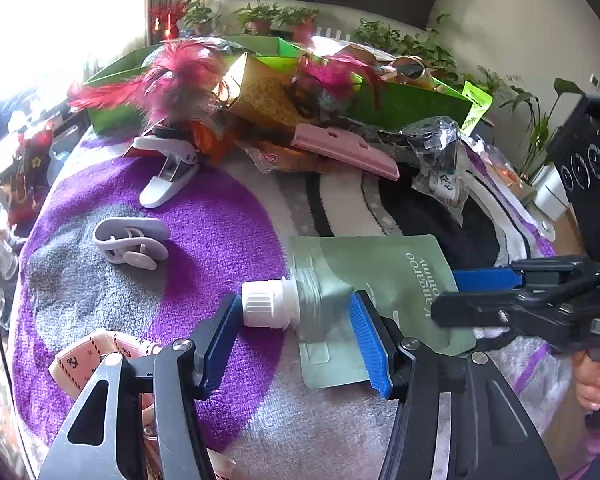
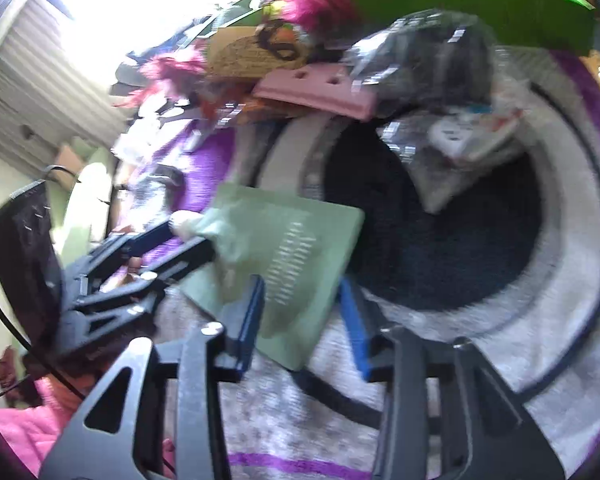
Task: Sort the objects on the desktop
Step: 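Lift the green pouch off the table with the right gripper, then carry the green pouch with the right gripper over the green box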
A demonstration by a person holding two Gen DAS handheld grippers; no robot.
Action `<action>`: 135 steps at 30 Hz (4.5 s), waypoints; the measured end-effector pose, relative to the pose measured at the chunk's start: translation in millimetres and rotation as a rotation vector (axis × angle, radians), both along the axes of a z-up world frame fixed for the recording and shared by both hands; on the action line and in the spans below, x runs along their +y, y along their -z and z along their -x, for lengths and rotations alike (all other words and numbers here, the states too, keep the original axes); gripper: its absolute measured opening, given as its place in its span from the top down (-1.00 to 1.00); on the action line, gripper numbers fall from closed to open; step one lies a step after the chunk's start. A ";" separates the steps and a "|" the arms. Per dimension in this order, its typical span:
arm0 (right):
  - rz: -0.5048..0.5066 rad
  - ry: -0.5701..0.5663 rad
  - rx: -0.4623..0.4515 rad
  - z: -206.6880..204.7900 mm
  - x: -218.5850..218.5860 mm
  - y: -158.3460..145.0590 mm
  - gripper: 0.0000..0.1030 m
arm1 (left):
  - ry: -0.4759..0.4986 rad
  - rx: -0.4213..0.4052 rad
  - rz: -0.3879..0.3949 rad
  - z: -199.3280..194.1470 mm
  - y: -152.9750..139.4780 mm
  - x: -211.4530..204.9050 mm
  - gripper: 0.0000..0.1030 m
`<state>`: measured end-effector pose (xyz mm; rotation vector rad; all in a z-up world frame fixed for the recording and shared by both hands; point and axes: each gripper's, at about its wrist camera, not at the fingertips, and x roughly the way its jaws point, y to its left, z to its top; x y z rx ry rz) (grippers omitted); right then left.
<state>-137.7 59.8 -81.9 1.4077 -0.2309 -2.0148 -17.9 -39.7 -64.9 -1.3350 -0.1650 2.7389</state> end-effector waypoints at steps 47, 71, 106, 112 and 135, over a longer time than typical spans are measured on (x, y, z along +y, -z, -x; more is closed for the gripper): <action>0.188 -0.112 -0.207 54.2 21.3 22.8 0.76 | 0.029 -0.012 -0.022 5.9 4.5 -8.1 -0.22; -0.150 -0.088 0.147 4.2 -10.7 -13.6 0.89 | 0.020 0.008 -0.072 4.3 -1.8 -8.6 -0.18; -0.129 -0.038 0.304 5.7 -16.6 -68.9 0.87 | -0.007 0.136 0.037 8.2 -60.7 -7.3 -0.17; -0.125 -0.046 0.328 9.7 -23.6 -77.9 0.87 | -0.019 0.162 0.051 9.4 -70.2 -11.2 -0.17; -0.084 -0.063 0.399 37.1 -50.3 -113.3 0.85 | -0.062 0.255 0.102 28.2 -109.5 -38.7 -0.17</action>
